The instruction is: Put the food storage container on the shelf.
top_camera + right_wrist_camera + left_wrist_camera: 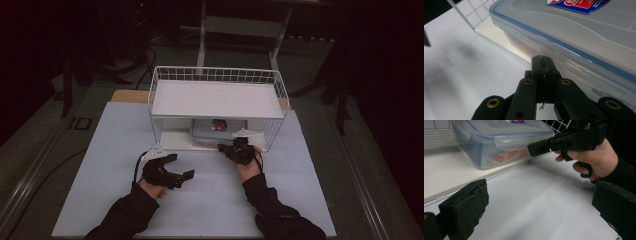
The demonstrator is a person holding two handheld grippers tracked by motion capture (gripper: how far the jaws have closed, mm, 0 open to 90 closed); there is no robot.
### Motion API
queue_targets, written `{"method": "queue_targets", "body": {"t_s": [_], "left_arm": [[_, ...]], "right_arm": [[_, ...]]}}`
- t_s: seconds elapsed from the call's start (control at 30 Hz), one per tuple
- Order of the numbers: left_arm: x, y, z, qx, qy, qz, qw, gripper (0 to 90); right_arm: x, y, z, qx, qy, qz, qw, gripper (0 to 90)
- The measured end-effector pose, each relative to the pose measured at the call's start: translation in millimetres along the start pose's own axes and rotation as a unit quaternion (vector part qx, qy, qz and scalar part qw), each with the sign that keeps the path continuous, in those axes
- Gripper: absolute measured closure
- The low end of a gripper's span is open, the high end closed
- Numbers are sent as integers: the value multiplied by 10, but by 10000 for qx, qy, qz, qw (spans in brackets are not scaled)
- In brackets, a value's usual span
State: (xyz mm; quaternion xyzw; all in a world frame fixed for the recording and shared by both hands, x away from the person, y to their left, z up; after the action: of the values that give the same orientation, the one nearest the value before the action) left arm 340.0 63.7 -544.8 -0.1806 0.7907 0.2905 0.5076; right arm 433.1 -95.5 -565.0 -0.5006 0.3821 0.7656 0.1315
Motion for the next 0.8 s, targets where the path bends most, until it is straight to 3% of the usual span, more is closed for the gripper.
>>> {"method": "queue_targets", "body": {"t_s": [0.43, 0.77, 0.8], "left_arm": [[12, -5, -2, 10, -54, 20, 10000, 8], [6, 2, -20, -13, -161, 31, 9999, 9], [-4, 10, -31, -10, -201, 25, 9998, 9]], "right_arm": [[-131, -134, -193, 141, -298, -141, 9994, 898], [-127, -127, -88, 53, -229, -147, 9996, 871], [-125, -91, -11, -57, -125, -182, 9997, 781]]}}
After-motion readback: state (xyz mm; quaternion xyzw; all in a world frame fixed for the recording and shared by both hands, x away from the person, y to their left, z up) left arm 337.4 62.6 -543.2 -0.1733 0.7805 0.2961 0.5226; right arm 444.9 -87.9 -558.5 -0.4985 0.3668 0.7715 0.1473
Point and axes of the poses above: each handheld gripper's, and its own axes: y roughly backward along the jaws, x roughly out of its underside, z roughly to its left, the point moved 9 cm from there along -y, roughly forward along the jaws, and after that the axes turned 8 degrees about -z, right-handed, at the moved point
